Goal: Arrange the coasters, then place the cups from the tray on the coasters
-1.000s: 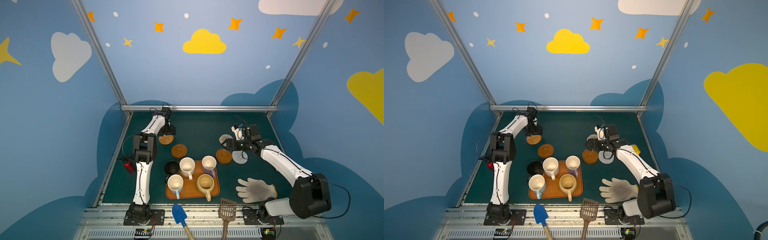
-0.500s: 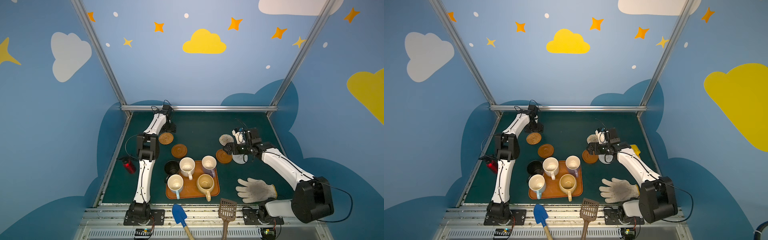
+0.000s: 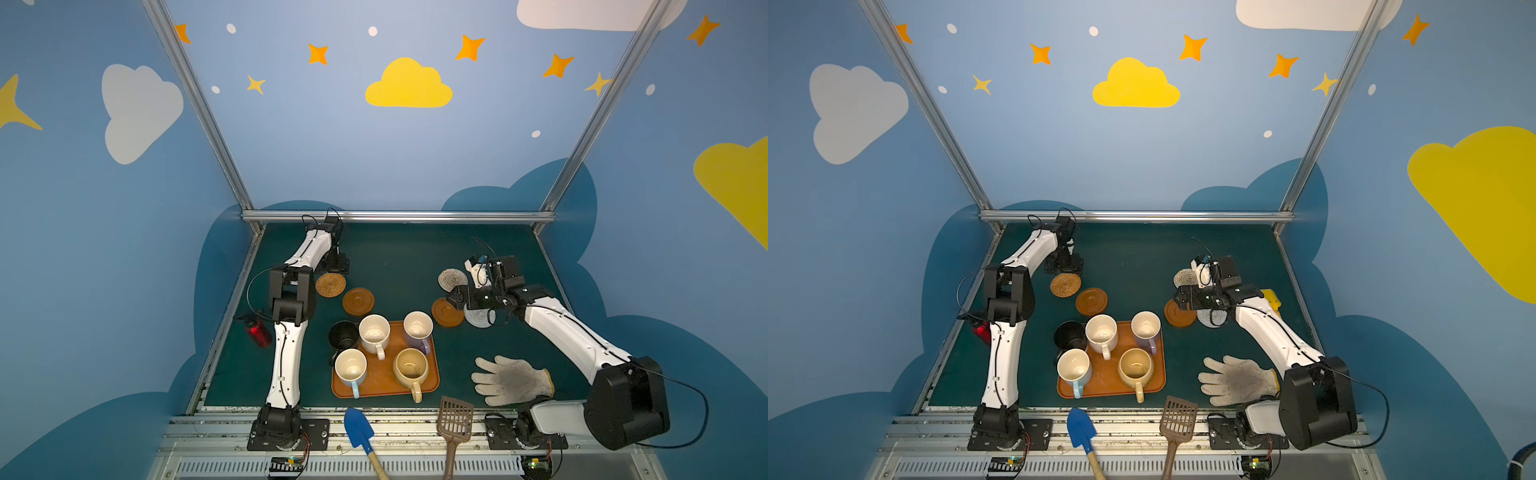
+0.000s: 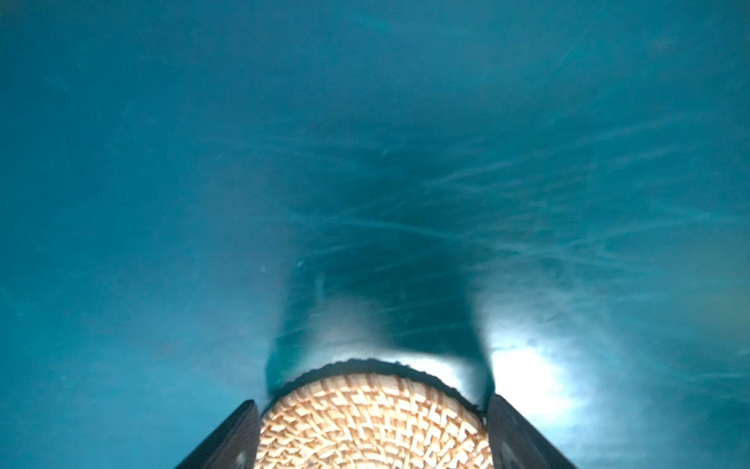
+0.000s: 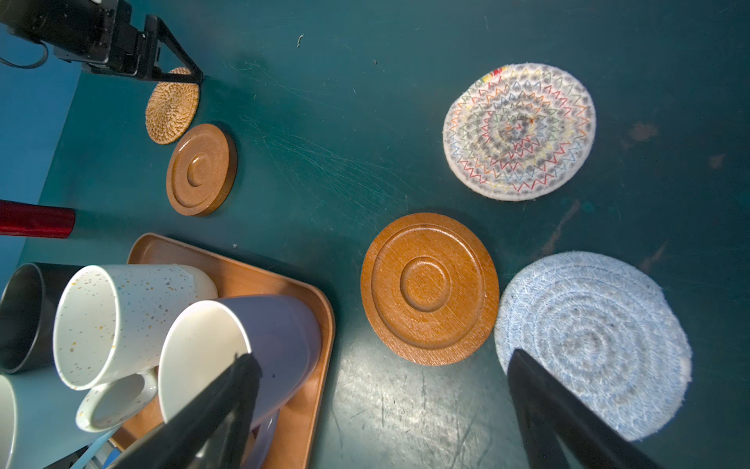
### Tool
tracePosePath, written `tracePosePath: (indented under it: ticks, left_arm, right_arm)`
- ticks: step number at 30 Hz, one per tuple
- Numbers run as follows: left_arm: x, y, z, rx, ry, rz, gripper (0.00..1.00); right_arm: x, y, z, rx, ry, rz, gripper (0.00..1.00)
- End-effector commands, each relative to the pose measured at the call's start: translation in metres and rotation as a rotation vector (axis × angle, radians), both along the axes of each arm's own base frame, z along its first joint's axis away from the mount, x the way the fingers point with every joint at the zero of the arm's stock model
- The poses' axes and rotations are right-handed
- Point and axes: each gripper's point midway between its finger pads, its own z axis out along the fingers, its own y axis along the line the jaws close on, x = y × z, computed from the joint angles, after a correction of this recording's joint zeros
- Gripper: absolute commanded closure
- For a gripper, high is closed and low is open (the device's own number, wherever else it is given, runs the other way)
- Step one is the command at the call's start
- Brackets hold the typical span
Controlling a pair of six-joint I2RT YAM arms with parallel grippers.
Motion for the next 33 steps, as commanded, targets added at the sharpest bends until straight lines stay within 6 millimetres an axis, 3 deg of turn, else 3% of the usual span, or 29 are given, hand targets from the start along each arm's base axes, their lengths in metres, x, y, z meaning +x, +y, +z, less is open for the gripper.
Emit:
tracePosePath:
  ticks: [1, 9, 15, 20, 25, 30, 33]
  left_arm:
    - [-0.015, 0.013, 0.0, 0.065, 0.055, -0.02, 0.13]
    - [-0.017, 0.01, 0.016, 0.029, 0.013, -0.002, 0.13]
    - [-0.012, 0.003, 0.065, 0.007, -0.08, 0.004, 0.08]
    - [-0.026, -0.017, 0.094, -0.094, -0.134, 0.004, 0.08]
    - [-0.041, -0.043, 0.12, -0.295, -0.196, 0.01, 0.1]
    - [-0.063, -0.051, 0.133, -0.413, -0.234, 0.07, 0.13]
    - [-0.073, -0.054, 0.137, -0.476, -0.256, 0.091, 0.14]
  right_arm:
    - [-0.001, -0.004, 0.003, -0.019, -0.007, 0.007, 0.05]
    - [-0.001, -0.004, 0.009, -0.006, -0.021, 0.002, 0.04]
    - [0.009, 0.004, 0.027, 0.031, -0.05, -0.009, 0.05]
    - [0.019, 0.018, 0.038, 0.014, -0.041, -0.005, 0.07]
    - [0.038, 0.053, 0.047, 0.009, -0.021, -0.001, 0.17]
    - [0.054, 0.118, 0.035, 0.004, 0.056, 0.077, 0.24]
    - [0.058, 0.157, 0.017, -0.023, 0.094, 0.156, 0.29]
